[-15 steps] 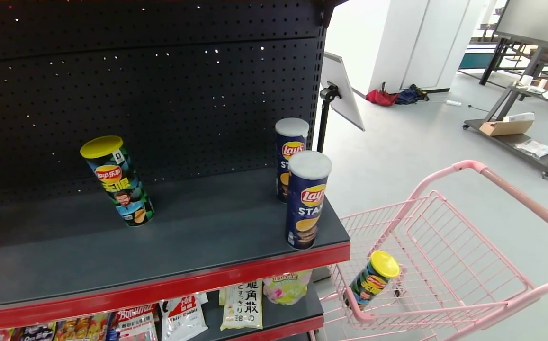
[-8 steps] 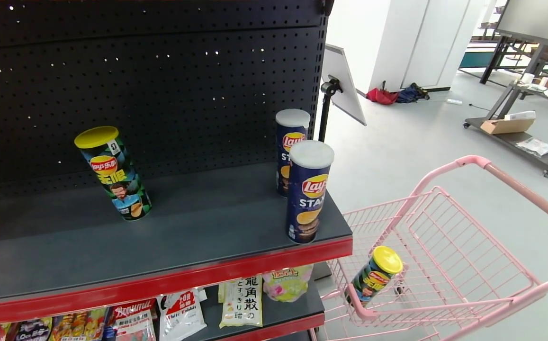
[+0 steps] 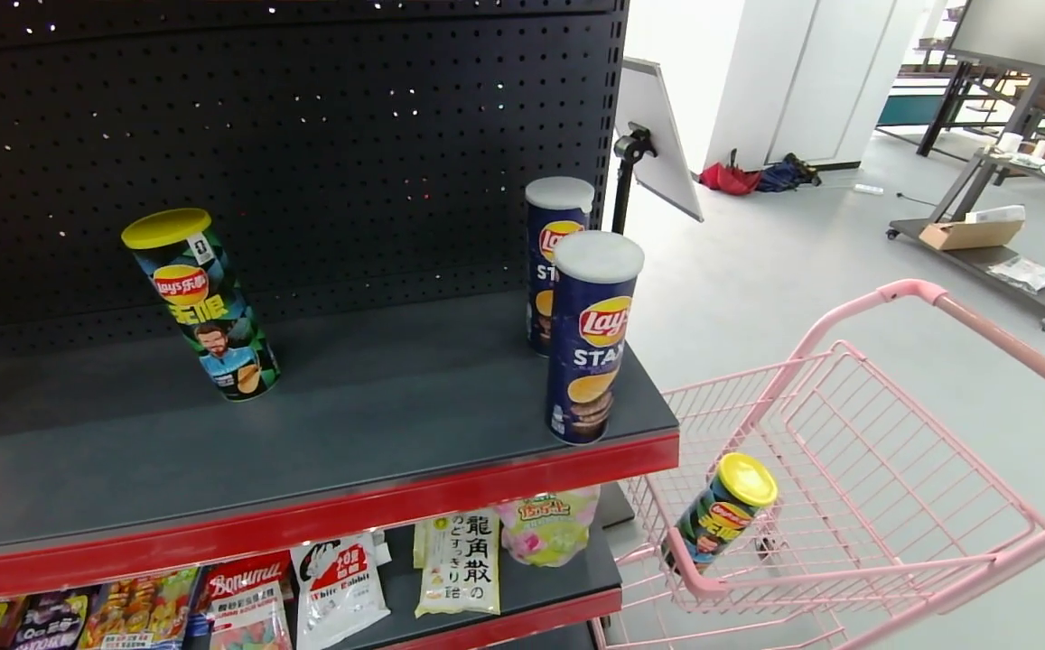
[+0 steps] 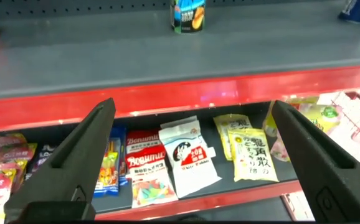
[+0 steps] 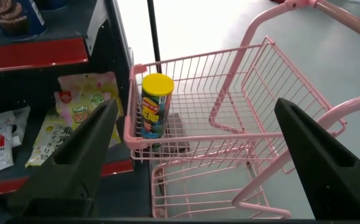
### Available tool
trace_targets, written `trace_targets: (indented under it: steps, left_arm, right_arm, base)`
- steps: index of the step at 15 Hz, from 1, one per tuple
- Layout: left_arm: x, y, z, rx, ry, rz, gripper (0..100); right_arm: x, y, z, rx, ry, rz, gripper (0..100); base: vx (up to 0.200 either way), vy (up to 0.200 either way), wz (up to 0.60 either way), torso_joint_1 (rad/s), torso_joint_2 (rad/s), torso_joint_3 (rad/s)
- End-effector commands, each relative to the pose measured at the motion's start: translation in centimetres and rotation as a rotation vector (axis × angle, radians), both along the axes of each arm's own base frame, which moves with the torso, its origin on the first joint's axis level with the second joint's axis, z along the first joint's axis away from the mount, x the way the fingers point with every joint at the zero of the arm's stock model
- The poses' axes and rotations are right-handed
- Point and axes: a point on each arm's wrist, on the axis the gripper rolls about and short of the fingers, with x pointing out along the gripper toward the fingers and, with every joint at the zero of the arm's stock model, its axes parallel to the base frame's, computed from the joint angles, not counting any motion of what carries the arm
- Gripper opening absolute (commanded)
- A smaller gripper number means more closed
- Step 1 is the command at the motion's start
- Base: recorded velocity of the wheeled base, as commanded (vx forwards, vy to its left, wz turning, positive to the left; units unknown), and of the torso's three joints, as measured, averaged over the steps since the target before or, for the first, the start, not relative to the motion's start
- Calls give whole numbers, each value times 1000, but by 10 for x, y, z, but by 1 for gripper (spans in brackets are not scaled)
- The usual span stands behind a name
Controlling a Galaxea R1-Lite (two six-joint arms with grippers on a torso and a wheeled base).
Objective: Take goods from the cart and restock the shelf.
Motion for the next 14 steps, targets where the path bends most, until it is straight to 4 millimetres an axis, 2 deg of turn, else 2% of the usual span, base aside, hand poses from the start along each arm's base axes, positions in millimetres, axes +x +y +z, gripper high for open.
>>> trace_targets:
  steps: [1, 14]
  left_arm:
    - [0, 0, 0, 0, 0, 1, 100]
    - [0, 0, 0, 0, 0, 1, 100]
  right_arm:
    - [0, 0, 0, 1, -1, 1, 100]
    - [0, 0, 0, 1, -1, 1, 100]
  base:
    - [0, 0, 0, -149, 359, 207]
    - [0, 0, 0, -149, 391, 238]
